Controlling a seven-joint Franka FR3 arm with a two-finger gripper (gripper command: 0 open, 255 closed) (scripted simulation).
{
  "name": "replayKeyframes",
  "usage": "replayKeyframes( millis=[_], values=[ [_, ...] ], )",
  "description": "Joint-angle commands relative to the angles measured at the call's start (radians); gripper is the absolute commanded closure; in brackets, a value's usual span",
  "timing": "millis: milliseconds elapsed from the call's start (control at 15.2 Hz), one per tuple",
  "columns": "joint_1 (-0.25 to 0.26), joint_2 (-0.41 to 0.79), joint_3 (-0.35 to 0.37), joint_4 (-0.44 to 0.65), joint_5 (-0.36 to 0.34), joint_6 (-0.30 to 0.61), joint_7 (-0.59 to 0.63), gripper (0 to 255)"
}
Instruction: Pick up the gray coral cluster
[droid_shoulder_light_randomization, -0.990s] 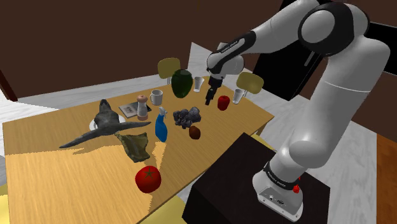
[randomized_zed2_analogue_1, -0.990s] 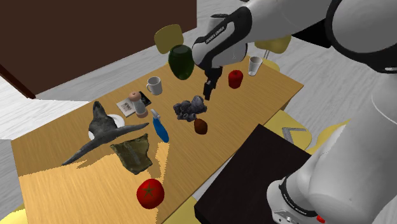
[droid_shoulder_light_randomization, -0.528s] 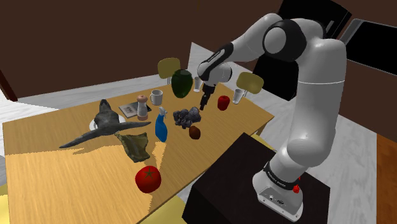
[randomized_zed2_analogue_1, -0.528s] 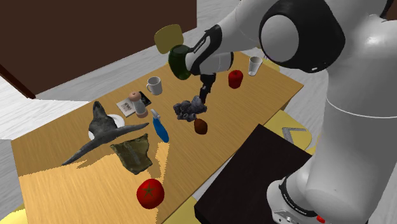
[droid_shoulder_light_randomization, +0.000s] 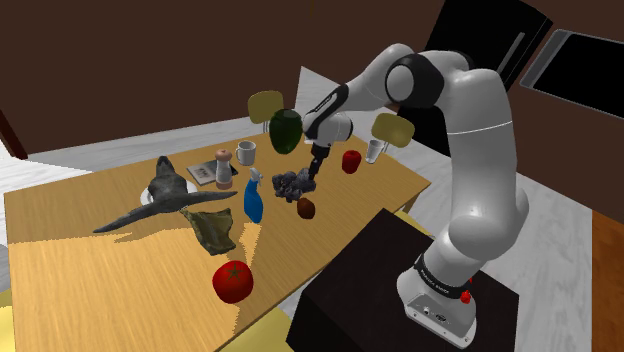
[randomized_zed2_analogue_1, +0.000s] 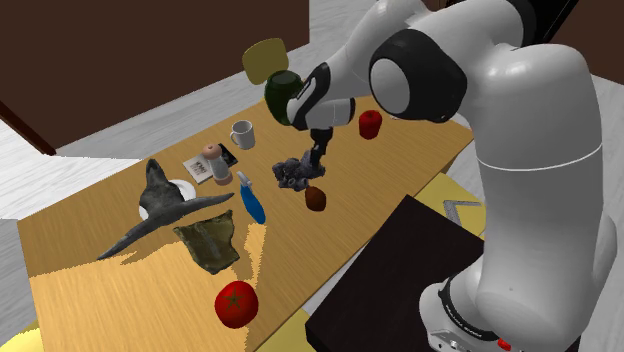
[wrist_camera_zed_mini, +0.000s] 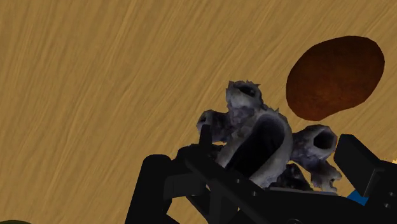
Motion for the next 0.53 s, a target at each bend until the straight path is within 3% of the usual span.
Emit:
replayKeyframes(
  millis=[0, 264, 330, 462],
  values=[
    [-0.006, 0.026, 0.006, 0.014, 0.007, 0.012, -0.007, 0],
    [-0.013, 0.056, 0.015, 0.024, 0.016, 0.032, -0.014, 0],
    [-0.012, 0.055, 0.015, 0.025, 0.016, 0.03, -0.014, 255],
    [-0.012, 0.055, 0.014, 0.024, 0.016, 0.03, -0.014, 255]
  ],
)
